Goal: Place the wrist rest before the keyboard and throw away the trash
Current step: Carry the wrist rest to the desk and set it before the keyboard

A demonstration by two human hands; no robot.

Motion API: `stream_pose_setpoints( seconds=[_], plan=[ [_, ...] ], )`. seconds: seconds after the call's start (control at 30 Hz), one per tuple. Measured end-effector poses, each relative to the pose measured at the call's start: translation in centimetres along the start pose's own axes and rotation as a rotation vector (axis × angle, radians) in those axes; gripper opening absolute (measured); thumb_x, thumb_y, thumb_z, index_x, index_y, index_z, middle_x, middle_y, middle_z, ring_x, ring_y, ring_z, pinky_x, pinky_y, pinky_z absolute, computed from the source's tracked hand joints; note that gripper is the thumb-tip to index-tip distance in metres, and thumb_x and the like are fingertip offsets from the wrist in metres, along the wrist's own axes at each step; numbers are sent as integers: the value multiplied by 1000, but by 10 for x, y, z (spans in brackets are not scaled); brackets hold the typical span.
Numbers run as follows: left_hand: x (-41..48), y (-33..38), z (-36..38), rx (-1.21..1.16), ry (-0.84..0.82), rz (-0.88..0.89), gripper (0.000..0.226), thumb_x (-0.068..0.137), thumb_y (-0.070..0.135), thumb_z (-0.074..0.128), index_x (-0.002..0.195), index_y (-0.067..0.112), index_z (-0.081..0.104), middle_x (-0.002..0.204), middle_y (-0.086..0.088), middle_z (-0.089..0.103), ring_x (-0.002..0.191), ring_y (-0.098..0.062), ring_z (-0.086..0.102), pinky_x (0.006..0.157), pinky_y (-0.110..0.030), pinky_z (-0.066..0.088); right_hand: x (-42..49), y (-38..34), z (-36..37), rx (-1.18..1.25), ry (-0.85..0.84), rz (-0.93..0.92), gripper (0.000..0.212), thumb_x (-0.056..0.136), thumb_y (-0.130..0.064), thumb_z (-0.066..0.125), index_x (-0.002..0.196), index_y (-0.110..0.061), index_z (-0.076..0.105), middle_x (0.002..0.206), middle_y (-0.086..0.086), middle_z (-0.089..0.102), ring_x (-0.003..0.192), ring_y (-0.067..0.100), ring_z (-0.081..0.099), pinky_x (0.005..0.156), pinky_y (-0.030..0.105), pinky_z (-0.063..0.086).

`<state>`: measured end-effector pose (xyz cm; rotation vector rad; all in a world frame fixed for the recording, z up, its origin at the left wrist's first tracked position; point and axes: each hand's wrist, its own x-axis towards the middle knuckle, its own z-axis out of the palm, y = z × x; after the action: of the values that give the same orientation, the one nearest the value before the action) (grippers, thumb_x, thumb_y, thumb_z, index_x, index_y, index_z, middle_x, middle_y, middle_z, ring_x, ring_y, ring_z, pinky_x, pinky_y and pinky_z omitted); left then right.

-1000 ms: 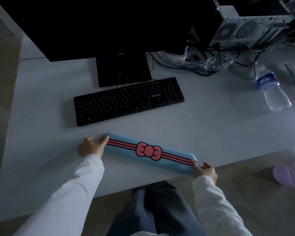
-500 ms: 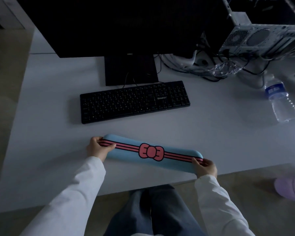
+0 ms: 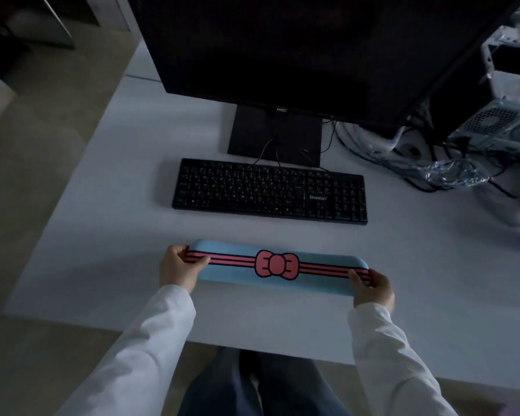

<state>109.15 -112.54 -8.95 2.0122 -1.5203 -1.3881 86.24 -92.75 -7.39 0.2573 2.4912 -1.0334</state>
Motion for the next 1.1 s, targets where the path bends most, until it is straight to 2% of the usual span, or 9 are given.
stream_pose_setpoints(
  seconds=[0.17,0.27,0.43,0.5,0.6,0.73,0.87,0.97,1.1],
  plan=[
    [1,2,8,73,86,29,48,70,14,75,112,-3,58,112,-24,65,109,-37,60,95,-41,44,11,1,2,-96,0,-39,45,80,-23,65,119,-4,58,121,22,62,112,38,56,96,36,41],
    [-5,9,10,262,261,129,41,77,17,69,112,-3,60,115,-26,63,117,-40,49,99,-39,30,10,5,3,-169,121,-73,50,81,-27,62,126,-6,53,131,27,50,123,41,40,104,38,28],
    [-28,15,41,295,232,540,31,82,18,58,105,-2,64,116,-26,64,112,-42,57,98,-32,34,-7,7,27,-296,153,-623,56,82,-34,39,120,4,57,129,28,55,122,44,48,104,45,36],
    [-39,14,68,370,79,706,37,84,24,49,110,2,64,124,-24,62,121,-34,52,103,-37,36,-21,6,47,-354,41,-859,52,87,-33,37,127,-1,51,136,21,52,133,27,35,113,31,23],
    [-48,8,104,545,-89,911,40,90,26,40,124,11,55,135,-12,58,132,-21,37,112,-27,15,-36,12,81,-420,-165,-1119,53,96,-41,19,132,-8,39,141,10,43,143,4,6,114,24,9],
    [-32,-12,121,838,-68,1007,46,83,23,41,124,10,59,129,-5,63,120,-23,60,111,-29,10,-20,31,105,-593,-193,-1181,63,95,-46,8,133,-8,40,138,7,49,145,3,-10,114,27,11],
    [-19,-22,117,866,55,1056,49,97,28,21,127,13,57,133,-3,61,130,-18,46,112,-32,15,-9,41,101,-659,-113,-1267,64,94,-46,7,141,-12,34,139,7,50,145,4,-9,114,26,13],
    [-13,-26,107,842,115,1027,49,96,29,23,131,14,53,135,-3,59,131,-15,36,113,-31,14,-3,42,96,-684,-46,-1197,62,95,-43,5,140,-12,34,139,6,51,145,3,-8,114,24,10],
    [-2,-32,87,818,150,993,51,97,31,17,135,13,46,138,-4,55,132,-15,33,114,-30,10,3,41,83,-729,-6,-1102,55,96,-36,6,134,-9,35,139,5,49,143,8,12,114,24,7]
  ],
)
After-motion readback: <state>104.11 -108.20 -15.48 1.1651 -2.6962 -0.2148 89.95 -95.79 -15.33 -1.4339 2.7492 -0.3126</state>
